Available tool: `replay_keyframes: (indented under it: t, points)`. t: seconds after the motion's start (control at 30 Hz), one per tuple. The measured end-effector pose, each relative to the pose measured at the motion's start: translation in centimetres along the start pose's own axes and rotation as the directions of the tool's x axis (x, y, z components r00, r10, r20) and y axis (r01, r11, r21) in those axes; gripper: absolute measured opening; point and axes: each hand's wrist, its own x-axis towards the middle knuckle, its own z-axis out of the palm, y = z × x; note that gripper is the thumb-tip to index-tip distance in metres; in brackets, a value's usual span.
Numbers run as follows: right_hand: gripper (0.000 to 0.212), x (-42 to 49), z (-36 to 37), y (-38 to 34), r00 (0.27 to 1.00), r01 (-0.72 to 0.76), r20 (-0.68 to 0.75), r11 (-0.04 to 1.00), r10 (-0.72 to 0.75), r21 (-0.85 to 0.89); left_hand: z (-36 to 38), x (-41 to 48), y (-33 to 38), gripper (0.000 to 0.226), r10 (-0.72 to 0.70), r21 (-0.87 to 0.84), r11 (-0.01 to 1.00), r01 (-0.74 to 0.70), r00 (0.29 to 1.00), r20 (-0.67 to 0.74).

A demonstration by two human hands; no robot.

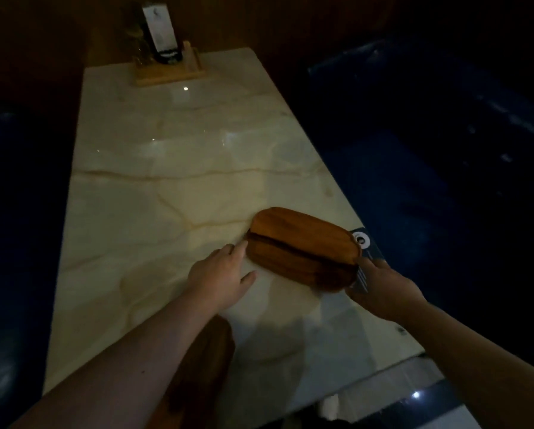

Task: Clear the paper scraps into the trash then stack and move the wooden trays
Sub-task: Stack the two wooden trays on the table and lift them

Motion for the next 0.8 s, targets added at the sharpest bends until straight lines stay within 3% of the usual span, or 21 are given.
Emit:
replay_keyframes:
  t: [0.2,0.37,0.5,0.6,0.8]
  points:
    - [0.062,4.9,0.5,1.9,0.995,-0.093,0.055,0.992,0.089,0.088,1.8,5.6,-1.0,0.064,-0.059,0.033,0.998,0.056,0.994,0.097]
    - [0.047,8.2,0.3,3.6,0.973,-0.208,0.195,0.824,0.121,0.527,2.9,9.5,-0.4,0.070,-0.250,-0.260,0.928,0.266,0.964,0.094]
    - [0.026,10.0,0.6,5.8,0.963,-0.261,0.220,0.741,0.156,0.619,3.9,12.2,-0.3,0.076,-0.359,-0.344,0.854,0.389,0.921,0.150]
    - [0.020,10.8,1.0,7.0,0.952,-0.296,0.265,0.683,0.154,0.668,4.4,13.0,0.2,0.067,-0.422,-0.359,0.816,0.453,0.891,0.165]
    - [0.021,11.5,1.2,7.5,0.935,-0.350,0.317,0.561,0.160,0.750,5.7,14.3,1.1,0.039,-0.407,-0.395,0.803,0.445,0.895,0.181]
